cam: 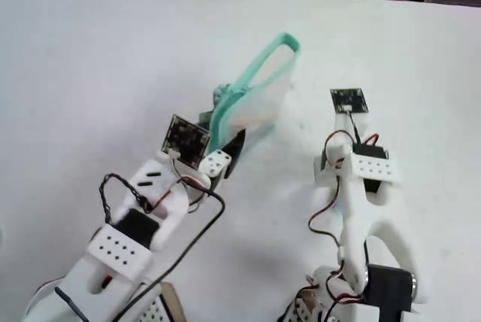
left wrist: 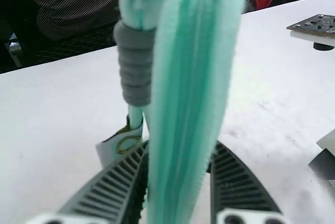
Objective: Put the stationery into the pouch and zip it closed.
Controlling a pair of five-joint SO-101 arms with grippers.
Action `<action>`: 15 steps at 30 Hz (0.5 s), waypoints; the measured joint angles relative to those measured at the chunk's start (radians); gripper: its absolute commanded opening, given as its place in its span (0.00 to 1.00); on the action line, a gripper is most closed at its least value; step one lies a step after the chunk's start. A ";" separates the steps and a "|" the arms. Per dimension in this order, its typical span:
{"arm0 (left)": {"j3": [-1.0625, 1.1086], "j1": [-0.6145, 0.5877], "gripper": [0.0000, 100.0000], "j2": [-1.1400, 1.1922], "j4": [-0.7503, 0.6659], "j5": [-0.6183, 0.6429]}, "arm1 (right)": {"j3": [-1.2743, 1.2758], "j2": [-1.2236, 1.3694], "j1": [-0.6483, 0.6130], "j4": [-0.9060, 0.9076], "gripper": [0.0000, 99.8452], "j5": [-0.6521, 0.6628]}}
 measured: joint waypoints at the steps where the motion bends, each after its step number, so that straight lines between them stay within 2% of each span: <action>1: 0.000 0.000 0.17 0.000 0.000 0.000 | 0.000 0.018 0.000 -0.002 0.23 0.000; 5: 0.000 0.000 0.17 0.000 0.023 0.000 | -0.040 0.126 0.006 0.003 0.21 0.015; 9: 0.000 0.000 0.17 0.000 0.025 0.000 | -0.147 0.239 0.032 0.075 0.02 0.029; 12: 0.000 0.000 0.17 0.000 0.025 0.000 | -0.196 0.275 0.061 0.087 0.04 0.029; 15: 0.000 0.000 0.17 0.000 0.025 0.000 | -0.209 0.278 0.061 0.087 0.02 0.029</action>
